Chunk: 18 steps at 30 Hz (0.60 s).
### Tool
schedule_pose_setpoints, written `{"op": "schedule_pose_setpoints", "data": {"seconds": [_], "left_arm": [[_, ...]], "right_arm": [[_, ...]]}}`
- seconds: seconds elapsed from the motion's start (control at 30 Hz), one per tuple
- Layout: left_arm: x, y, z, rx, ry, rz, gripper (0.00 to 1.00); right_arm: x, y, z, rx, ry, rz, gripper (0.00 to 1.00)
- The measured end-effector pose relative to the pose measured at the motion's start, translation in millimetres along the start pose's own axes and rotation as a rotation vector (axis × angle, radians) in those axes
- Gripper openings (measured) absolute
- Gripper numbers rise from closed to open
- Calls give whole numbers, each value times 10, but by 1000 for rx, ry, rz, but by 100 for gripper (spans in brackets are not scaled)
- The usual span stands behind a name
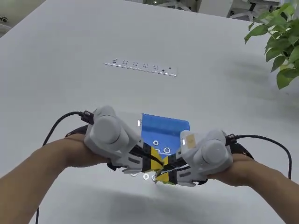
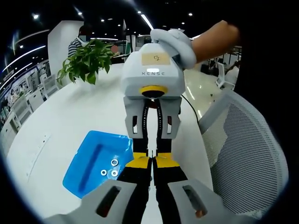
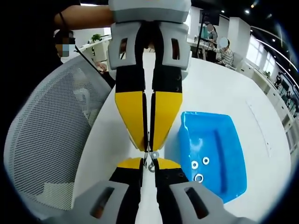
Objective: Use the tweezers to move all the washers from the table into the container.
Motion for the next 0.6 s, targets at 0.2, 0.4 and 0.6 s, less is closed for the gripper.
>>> {"op": "schedule_pose_setpoints", "data": {"seconds": [0.2, 0.4, 0.6], "left_arm": [[4, -2, 0, -1, -3, -2, 5], [5, -9, -4, -2, -5, -3, 5], [2, -8, -6, -1, -4, -4, 5]], "right_arm": [[-5, -23, 3, 6, 12, -9, 10], [-10, -34, 2, 13, 22, -16, 9], [-9, -36, -3, 19, 31, -28, 8]]}}
Point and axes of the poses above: the centre of the closed fingertips' face, and the gripper's own axes: y roughly backward along the fingers, z roughly to its right, x roughly out of its top, the point moved 2 cm from there along y, roughly backward along the fingers, and after that the axes turned 15 degrees about y, right-handed, at the moved point
